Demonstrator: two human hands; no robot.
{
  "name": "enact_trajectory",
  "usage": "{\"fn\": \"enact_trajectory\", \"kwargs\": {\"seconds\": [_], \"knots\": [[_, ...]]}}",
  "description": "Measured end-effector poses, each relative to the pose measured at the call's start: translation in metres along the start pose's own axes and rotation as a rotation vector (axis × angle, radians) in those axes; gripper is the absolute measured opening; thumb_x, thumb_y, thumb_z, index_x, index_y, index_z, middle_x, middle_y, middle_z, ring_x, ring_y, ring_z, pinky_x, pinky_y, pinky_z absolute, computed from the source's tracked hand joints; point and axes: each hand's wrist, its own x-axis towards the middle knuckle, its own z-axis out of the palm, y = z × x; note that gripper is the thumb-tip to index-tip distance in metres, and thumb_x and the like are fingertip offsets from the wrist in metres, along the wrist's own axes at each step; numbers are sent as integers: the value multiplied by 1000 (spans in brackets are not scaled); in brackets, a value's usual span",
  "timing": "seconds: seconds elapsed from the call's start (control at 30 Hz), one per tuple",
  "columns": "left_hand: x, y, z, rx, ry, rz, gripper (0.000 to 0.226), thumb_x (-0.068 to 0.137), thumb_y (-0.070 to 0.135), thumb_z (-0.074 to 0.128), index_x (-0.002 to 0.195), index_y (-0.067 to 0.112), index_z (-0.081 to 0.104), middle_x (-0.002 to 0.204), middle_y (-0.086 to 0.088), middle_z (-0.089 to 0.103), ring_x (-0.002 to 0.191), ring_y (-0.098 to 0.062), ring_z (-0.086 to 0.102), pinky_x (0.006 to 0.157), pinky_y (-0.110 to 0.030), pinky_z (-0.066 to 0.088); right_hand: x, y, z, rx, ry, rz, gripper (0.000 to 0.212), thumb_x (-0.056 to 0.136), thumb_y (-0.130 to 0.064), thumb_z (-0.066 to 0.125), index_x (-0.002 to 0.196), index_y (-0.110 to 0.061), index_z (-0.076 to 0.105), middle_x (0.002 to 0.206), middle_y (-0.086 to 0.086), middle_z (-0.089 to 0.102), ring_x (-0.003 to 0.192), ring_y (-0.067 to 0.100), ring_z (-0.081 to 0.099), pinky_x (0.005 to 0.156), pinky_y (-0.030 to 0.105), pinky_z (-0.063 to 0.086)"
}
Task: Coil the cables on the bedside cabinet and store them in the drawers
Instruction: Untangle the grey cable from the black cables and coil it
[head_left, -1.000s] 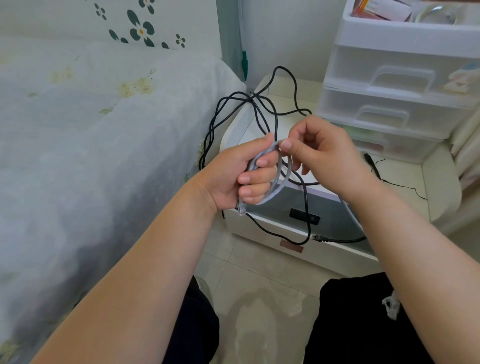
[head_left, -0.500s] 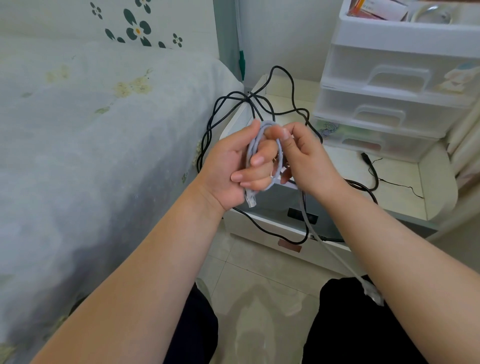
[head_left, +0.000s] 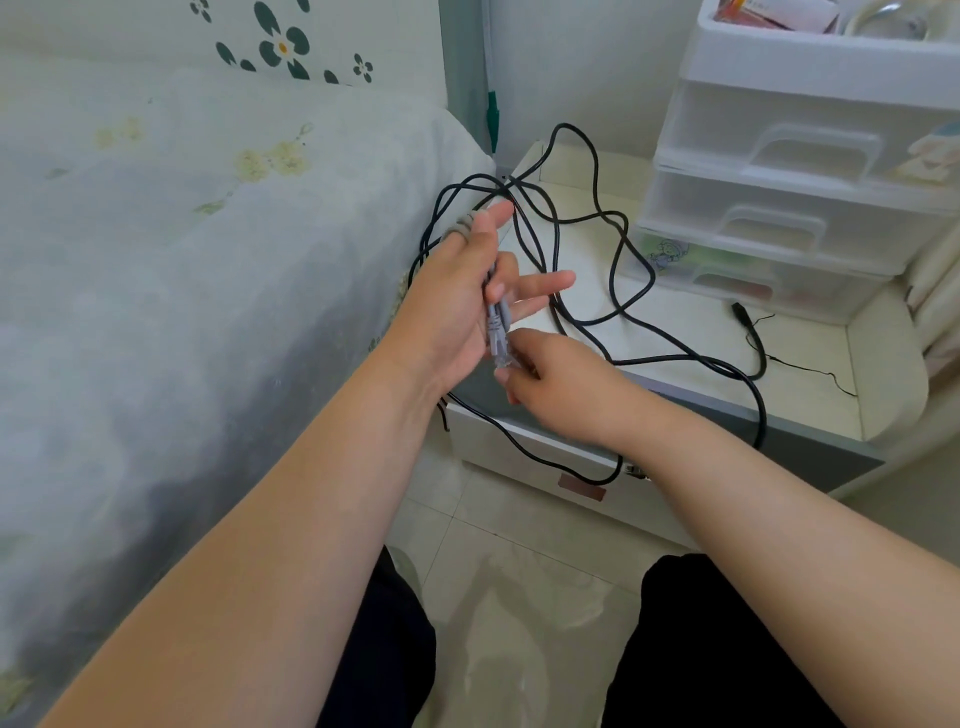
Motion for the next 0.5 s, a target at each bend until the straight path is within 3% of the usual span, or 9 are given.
{"fn": "enact_trajectory", "kwargs": {"seconds": [0.1,0.17,0.23,0.3,0.4,0.5], "knots": [[0,-4,3,201,33,5,29,106,29,24,114,14,48,46,6,36,86,-26,73,87,-40,51,-1,1,-6,-76,-11,-44,8,95,-23,46,88,-27,45,78,-3,60,75,20,53,70,35,46],[0,-8,4,369,95,13,28,105,28,27,88,14,45,45,6,38,80,-26,73,66,-27,50,-3,4,-7,-84,-10,-64,6,93,-24,49,93,-29,47,72,-12,53,69,11,50,65,31,42],[2,-10,3,577,151,29,33,104,30,29,77,14,40,47,6,44,63,-21,66,56,-24,42,-4,4,-8,27,4,-90,11,91,-21,55,94,-28,47,74,-12,53,66,5,50,64,26,41],[2,-8,0,706,170,23,30,104,31,29,82,14,41,57,4,50,53,-12,53,56,-27,42,-6,4,-12,201,-18,-106,14,89,-14,58,99,-20,51,80,-7,57,66,4,51,66,20,42],[0,-5,0,668,125,-69,24,104,32,29,102,13,44,76,-2,61,60,-14,61,55,-29,53,-8,4,-22,358,-16,-128,19,88,-8,62,103,-14,53,82,-2,63,74,6,59,68,13,43],[-3,-9,2,694,11,-205,26,103,29,28,95,11,45,68,-11,58,36,-16,48,39,-22,41,-10,6,-30,322,94,-130,18,82,-19,71,93,-20,57,73,-4,65,73,13,61,75,26,49]]}}
